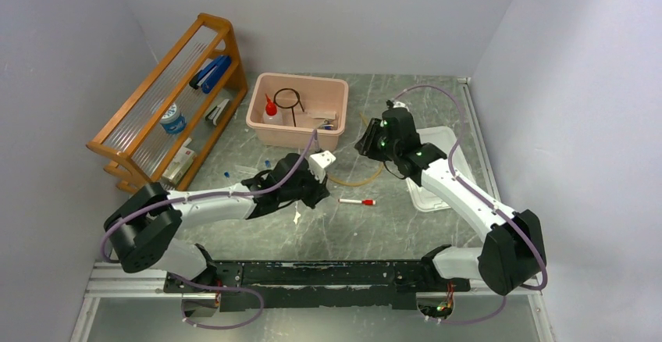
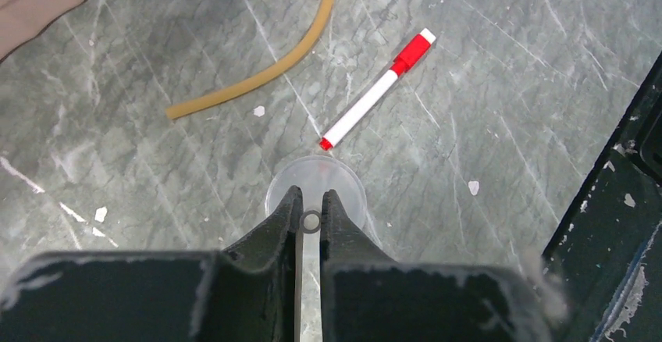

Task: Organize the chemistry lab equipment

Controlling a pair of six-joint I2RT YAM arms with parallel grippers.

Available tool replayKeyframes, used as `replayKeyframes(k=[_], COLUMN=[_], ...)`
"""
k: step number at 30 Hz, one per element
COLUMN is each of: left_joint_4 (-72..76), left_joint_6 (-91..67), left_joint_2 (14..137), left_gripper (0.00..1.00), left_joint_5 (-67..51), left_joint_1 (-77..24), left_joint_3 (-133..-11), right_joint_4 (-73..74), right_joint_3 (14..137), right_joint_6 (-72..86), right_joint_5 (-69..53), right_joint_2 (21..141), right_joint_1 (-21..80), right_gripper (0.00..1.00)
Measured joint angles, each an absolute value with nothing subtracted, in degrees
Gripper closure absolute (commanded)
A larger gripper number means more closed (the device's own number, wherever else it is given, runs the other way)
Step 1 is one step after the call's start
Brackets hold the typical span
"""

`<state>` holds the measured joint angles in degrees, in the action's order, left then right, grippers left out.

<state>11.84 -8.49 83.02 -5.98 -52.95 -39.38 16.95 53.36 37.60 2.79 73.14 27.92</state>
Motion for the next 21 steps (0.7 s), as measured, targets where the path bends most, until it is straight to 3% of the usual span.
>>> replayKeyframes(k=[9, 12, 17, 21], left_joint_4=[1.87, 0.25, -0.89, -1.80], left_joint_6=[-14.44, -17.61, -23.81, -30.28], left_joint_2=[81.73, 81.19, 80.90, 81.82], left_gripper=[0.95, 0.95, 0.95, 0.95], left_joint_5=[-7.05, -8.95, -13.54, -17.17], left_joint_1=[-48.82, -44.80, -37.01, -30.70], left_joint_3=[-51.77, -55.96, -58.92, -61.67], right_joint_4=[5.74, 1.28, -2.59, 0.08], right_joint_3=[49.95, 47.27, 48.12, 55.94], right_joint_6=[19.64, 16.49, 15.79, 18.22], right_joint_5=[-18.28, -22.72, -23.33, -19.38], right_joint_2=[70.78, 69.10, 68.23, 72.03], right_joint_1=[27.81, 27.81, 27.81, 27.81], right_gripper=[0.58, 0.48, 0.46, 0.46])
